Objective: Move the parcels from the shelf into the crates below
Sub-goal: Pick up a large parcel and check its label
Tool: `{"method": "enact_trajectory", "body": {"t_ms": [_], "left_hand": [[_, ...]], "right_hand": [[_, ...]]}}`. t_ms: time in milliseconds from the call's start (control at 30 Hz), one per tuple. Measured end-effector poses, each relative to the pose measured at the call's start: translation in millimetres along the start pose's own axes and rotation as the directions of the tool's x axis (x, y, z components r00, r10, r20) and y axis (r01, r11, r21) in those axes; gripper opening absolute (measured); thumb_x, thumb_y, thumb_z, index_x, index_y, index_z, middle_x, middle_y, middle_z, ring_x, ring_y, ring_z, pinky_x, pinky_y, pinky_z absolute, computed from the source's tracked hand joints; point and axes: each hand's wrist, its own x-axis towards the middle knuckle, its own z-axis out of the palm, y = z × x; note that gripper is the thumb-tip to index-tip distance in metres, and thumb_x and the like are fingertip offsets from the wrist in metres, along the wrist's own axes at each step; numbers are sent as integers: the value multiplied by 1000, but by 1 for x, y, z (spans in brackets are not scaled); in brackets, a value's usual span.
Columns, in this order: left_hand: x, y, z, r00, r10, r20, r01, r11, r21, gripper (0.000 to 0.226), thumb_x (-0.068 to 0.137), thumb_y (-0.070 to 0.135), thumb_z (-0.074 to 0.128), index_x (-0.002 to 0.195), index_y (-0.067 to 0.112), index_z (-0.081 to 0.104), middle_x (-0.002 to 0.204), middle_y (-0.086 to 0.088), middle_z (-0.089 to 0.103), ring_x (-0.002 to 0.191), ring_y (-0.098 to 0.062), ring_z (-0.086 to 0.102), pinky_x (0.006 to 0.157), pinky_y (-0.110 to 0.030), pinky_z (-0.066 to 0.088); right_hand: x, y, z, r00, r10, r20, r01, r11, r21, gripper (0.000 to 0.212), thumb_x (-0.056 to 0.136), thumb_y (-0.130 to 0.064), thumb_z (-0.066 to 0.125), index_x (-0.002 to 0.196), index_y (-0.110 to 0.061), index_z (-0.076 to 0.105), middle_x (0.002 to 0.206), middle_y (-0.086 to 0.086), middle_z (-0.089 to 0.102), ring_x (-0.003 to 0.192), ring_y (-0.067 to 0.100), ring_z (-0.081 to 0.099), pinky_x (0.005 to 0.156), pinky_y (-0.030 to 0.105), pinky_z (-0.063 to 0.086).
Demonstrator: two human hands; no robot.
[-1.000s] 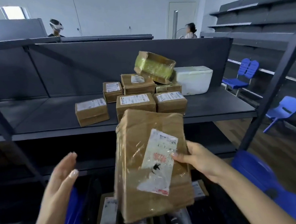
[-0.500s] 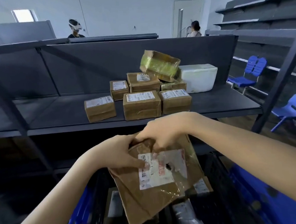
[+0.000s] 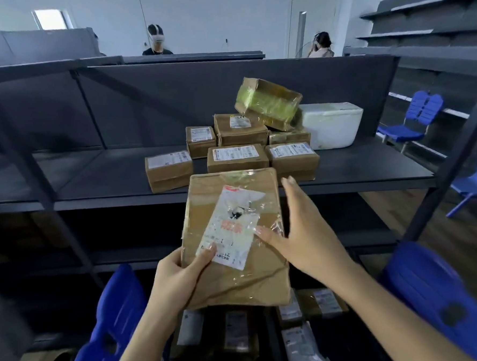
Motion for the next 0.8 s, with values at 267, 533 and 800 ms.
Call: {"method": "enact_trajectory", "body": {"t_ms": [267,533,800], "left_hand": [[-10,-22,13,995,86,-57,-90,993,-71,28,68,41,75,92,27,72,85,7,76,74,-7,72,53,-13,52],[-13,-34,2,999,26,-20,-28,993,-112,48,67,55,68,105,24,68,93,0,77,85,-17,74,63,-27,59],[-16,-53,-10,999,-17,-48,16,999,-33,41,74,50,63,95,16,72,87,-1,77,80,-17,74,59,-25,56]], "right_hand": [[-33,25,38,898,223,379,-421,686,593,74,47,-80,68,111,-44,59,105,-24,70,100,2,66,97,39,50],[-39,39,42,909,150,389,-366,732,575,71,58,-69,72,123,-46,52,107,-25,69,99,-3,65,93,32,51],[-41,36,59,895,233,381,-405,784,471,58,68,-69,64,116,-37,63,93,-20,73,82,-4,68,74,21,56]]}}
